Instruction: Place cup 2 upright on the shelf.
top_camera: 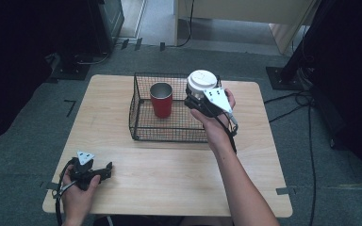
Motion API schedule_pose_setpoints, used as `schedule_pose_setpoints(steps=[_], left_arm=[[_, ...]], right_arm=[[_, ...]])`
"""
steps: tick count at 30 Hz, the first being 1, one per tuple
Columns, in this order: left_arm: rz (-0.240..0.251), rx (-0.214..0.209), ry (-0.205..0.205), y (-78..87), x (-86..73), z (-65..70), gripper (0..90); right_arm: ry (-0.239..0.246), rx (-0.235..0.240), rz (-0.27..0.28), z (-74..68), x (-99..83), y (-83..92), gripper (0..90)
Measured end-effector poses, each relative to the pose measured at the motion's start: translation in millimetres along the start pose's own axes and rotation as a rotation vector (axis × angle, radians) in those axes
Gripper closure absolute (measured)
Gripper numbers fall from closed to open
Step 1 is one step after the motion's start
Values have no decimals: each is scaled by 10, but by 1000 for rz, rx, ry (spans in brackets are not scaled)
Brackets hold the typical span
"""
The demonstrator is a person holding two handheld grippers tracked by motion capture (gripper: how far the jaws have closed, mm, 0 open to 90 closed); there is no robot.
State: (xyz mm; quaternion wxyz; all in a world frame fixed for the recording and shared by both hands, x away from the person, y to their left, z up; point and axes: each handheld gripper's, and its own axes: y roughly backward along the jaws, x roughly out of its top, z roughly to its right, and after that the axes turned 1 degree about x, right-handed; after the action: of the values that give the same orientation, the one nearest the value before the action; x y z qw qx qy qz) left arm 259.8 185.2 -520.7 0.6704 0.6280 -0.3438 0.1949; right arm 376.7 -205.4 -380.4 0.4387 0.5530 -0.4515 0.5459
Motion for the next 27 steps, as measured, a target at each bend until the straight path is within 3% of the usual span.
schedule_pose_setpoints(steps=[11,18,21,22,27], left_arm=[[1,0,0,-1,0,0,64],[2,0,1,-1,0,0,64],[2,0,1,-2,-1,1,64],[2,0,1,-2,-1,1,64],[1,0,1,-1,0,1,64]], right_arm=[[3,-31,-28,98,-197,-263,159],[-44,-36,-44,122,-327,-424,159],[-31,-36,-66,104,-398,-479,159],[-6,-37,-65,88,-416,-495,159],[3,-36,-87,26,-507,-563,159]])
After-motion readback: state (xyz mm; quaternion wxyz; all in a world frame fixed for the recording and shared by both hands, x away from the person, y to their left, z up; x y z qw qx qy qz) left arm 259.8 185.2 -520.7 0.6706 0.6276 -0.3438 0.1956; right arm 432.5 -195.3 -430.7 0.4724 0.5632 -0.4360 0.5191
